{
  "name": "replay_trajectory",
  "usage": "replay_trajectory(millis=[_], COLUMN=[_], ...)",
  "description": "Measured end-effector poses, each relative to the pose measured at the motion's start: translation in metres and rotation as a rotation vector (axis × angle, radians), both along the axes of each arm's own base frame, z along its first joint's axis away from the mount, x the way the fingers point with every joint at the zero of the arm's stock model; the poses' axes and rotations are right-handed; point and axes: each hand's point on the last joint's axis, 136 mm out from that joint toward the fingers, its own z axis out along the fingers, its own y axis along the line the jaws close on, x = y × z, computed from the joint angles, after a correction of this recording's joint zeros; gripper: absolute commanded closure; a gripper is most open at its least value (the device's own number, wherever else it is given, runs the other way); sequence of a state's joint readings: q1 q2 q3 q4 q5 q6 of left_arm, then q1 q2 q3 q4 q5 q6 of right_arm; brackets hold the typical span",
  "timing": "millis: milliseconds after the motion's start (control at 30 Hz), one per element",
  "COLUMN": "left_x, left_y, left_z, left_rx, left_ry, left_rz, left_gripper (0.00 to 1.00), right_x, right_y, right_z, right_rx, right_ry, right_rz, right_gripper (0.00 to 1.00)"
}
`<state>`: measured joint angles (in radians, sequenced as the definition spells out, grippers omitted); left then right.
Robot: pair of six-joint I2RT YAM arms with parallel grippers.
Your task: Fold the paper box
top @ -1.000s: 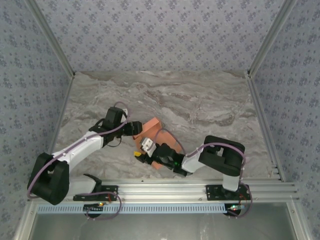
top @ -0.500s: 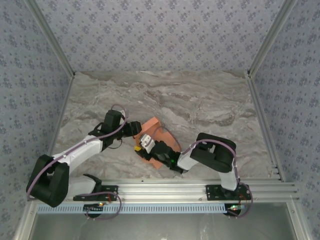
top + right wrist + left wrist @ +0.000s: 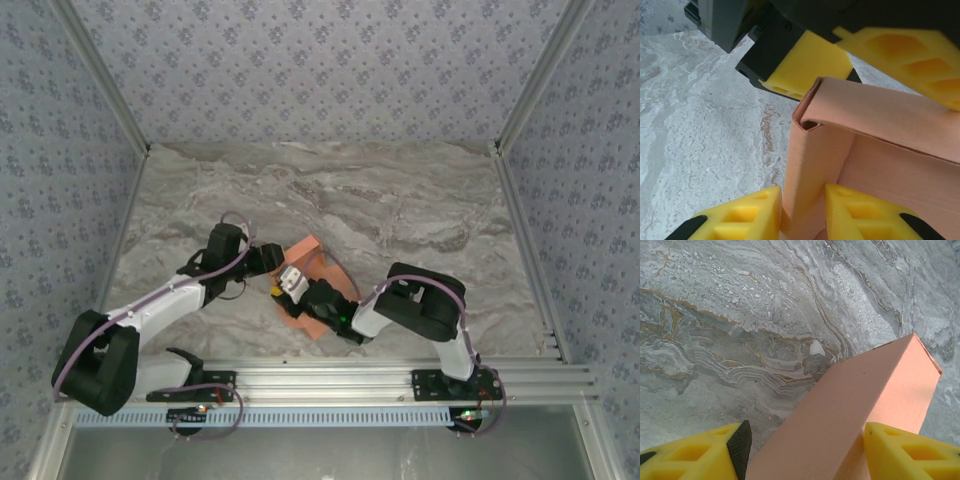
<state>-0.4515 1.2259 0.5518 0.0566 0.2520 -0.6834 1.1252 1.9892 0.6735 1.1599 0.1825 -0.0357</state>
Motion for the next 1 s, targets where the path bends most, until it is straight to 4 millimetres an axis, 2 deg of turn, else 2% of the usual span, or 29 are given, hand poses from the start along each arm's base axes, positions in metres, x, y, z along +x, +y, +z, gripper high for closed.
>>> replay_trajectory(millis=[133,333,433,633,1000], left_x=[-0.003,-0.004,-0.004,-0.003,0.004], left_y=[-0.001,-0.004,-0.004,-0.008,-0.009], left_z=[-0.001,0.000,-0.001,-0.001,-0.002], left_rx=[-0.029,-0.070,-0.081,-0.110,-0.147], left_ry=[0.006,0.013,0.016,0.031,0.040], left_rz=[0.006,0.014,0.021,0.026,0.055], left_gripper=[0.41,0.44,0.44,0.45,0.45], right_x=[0.000,0.008,0.011,0.010,0.018], right_y=[0.002,0.005,0.007,0.018,0.022], right_z=[-0.001,0.001,0.002,0.003,0.000], right_rx=[-0.003,-0.001,0.002,0.015,0.053], right_ry=[-0.008,-0.031,-0.035,-0.054,-0.053], right_rz=[0.019,0.017,0.027,0.083,0.218], right_gripper=[0.59,0.58,0.61,0.73,0.75])
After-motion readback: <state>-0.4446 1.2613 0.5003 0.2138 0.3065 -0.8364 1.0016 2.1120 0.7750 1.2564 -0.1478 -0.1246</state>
